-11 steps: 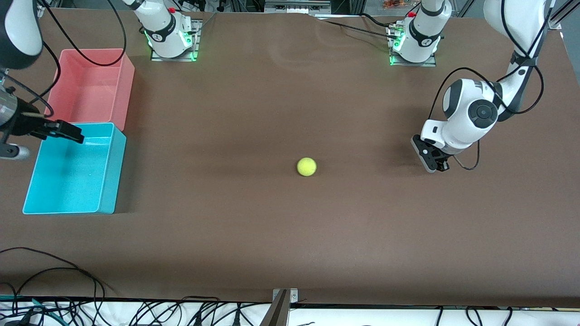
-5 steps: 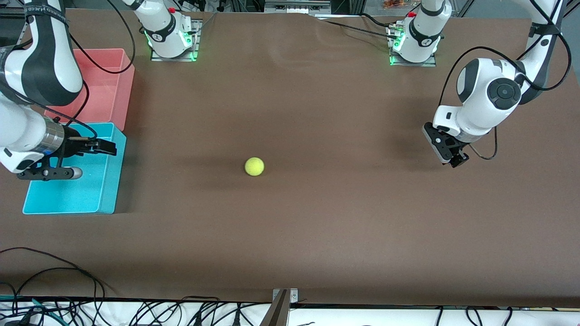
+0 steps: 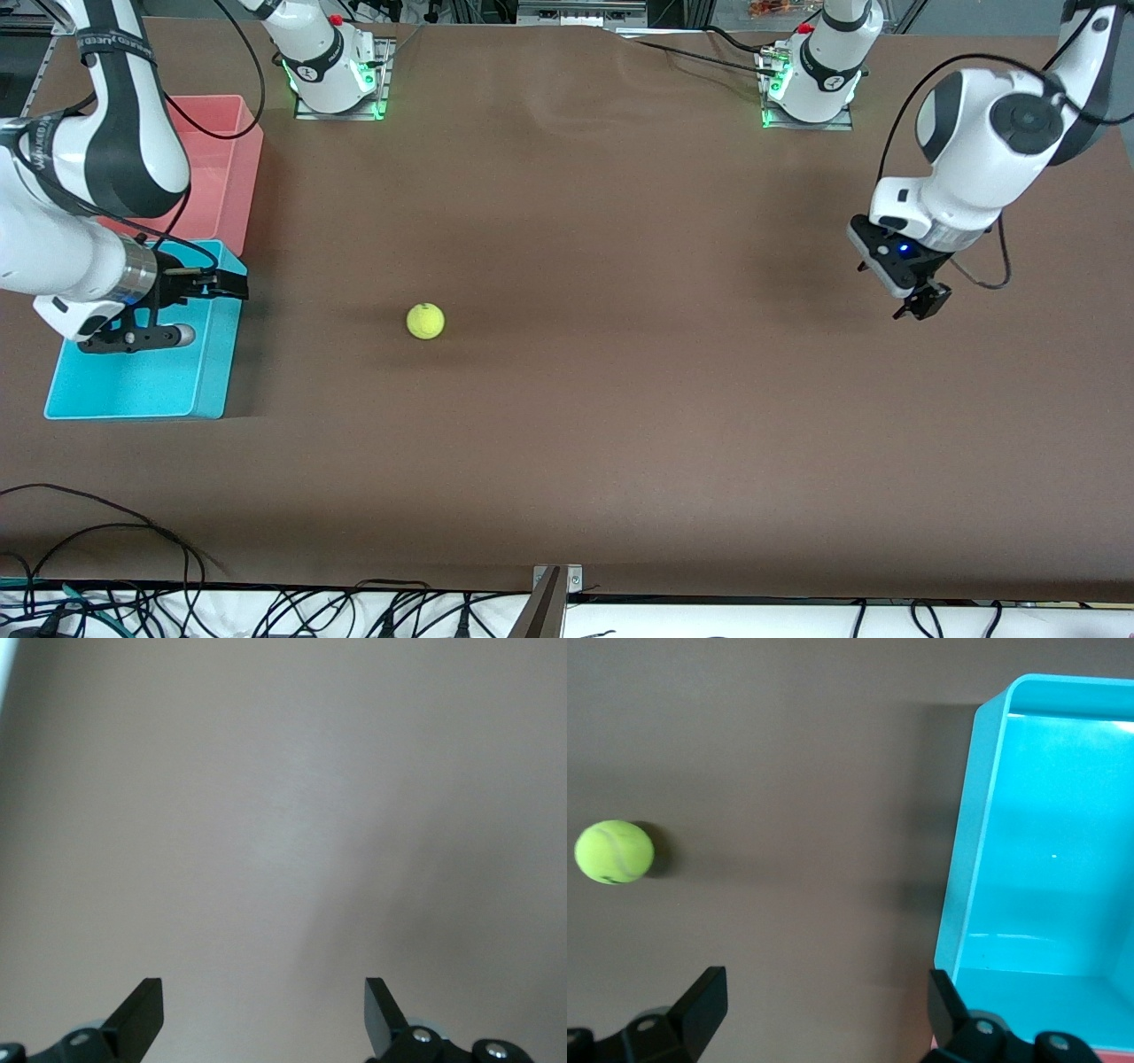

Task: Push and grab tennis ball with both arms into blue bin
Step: 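Lower the right gripper beside the ball while the left gripper returns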

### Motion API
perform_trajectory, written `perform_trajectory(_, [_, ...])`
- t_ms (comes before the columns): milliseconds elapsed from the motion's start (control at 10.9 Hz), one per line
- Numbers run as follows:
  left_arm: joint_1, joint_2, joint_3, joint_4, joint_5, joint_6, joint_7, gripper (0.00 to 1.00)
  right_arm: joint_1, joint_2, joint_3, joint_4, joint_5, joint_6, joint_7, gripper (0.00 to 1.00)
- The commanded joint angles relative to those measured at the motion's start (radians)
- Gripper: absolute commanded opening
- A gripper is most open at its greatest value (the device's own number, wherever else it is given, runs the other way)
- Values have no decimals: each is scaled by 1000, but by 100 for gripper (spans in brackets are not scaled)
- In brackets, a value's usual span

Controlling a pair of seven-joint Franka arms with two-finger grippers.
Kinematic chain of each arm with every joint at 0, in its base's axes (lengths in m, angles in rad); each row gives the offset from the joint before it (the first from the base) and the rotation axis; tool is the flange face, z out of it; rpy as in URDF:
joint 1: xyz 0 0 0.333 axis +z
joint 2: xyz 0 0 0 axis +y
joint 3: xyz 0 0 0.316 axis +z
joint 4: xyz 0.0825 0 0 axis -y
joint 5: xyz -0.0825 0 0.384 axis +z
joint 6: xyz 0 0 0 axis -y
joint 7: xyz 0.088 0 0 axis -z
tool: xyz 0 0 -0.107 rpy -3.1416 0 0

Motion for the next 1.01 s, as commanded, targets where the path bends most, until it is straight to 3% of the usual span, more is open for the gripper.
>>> perform_trajectory(0, [0,-122,-6,6,16,-56,9,100,-4,-21,3,-79,37,89,2,100])
perform_trajectory(92, [1,-139,-8,49,7,-146,2,100,-4,-19,1,-105,78,137,82,100])
perform_trajectory(275, [1,-138,-8,179,3,-342,-16,100,11,0,1,-126,80,203,280,100])
perform_trajectory(458, [8,-139,-8,271,4,-490,-66,100,40,30,0,-115,69,256,649,100])
perform_trajectory(732, [20,-156,-6,345,3,-602,-83,100,36,59,-12,-107,49,289,1066,100])
perform_trajectory(915, [21,-158,-6,390,3,-669,-166,100,34,111,-32,-87,-85,286,1369,100])
